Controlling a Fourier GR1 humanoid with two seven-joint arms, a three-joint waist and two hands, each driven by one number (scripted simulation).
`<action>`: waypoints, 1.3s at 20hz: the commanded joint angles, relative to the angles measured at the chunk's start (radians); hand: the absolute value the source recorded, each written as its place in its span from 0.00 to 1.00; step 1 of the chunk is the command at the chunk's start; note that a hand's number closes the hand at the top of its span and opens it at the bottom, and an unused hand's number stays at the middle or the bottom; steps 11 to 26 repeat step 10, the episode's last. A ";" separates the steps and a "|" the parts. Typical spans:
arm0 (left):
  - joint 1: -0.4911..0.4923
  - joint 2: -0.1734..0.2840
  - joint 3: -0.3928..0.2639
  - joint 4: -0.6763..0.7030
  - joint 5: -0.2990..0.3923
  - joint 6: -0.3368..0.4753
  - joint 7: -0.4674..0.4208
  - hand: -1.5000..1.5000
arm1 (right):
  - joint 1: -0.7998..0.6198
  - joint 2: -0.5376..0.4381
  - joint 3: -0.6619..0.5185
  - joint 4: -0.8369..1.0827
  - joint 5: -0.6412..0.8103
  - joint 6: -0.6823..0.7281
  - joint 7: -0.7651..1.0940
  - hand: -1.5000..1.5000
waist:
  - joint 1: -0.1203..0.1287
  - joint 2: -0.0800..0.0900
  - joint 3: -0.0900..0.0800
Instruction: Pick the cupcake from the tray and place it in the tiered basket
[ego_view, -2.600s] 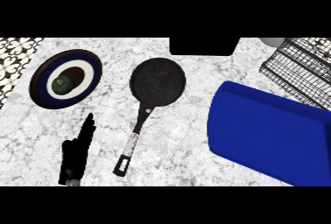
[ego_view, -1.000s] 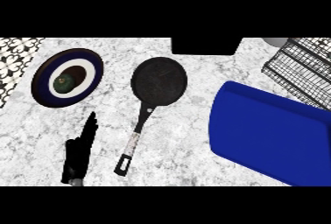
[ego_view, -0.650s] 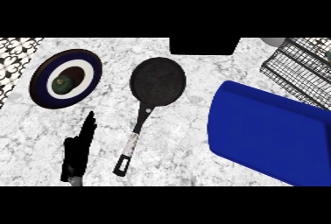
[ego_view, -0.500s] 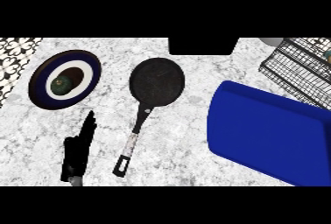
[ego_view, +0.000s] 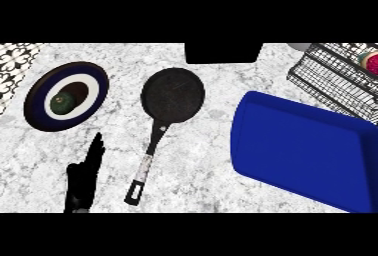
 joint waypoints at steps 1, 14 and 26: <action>0.040 0.024 0.019 -0.023 0.011 -0.012 -0.013 0.50 | 0.193 -0.106 -0.126 0.006 -0.093 0.132 -0.026 0.00 | -0.013 -0.003 0.000; 0.007 -0.013 -0.014 -0.082 -0.026 0.039 0.070 0.50 | 0.619 -0.192 -0.385 0.086 -0.262 0.512 -0.156 0.00 | -0.018 -0.002 0.001; 0.007 -0.013 -0.014 -0.082 -0.026 0.039 0.070 0.50 | 0.619 -0.192 -0.385 0.086 -0.262 0.512 -0.156 0.00 | -0.018 -0.002 0.001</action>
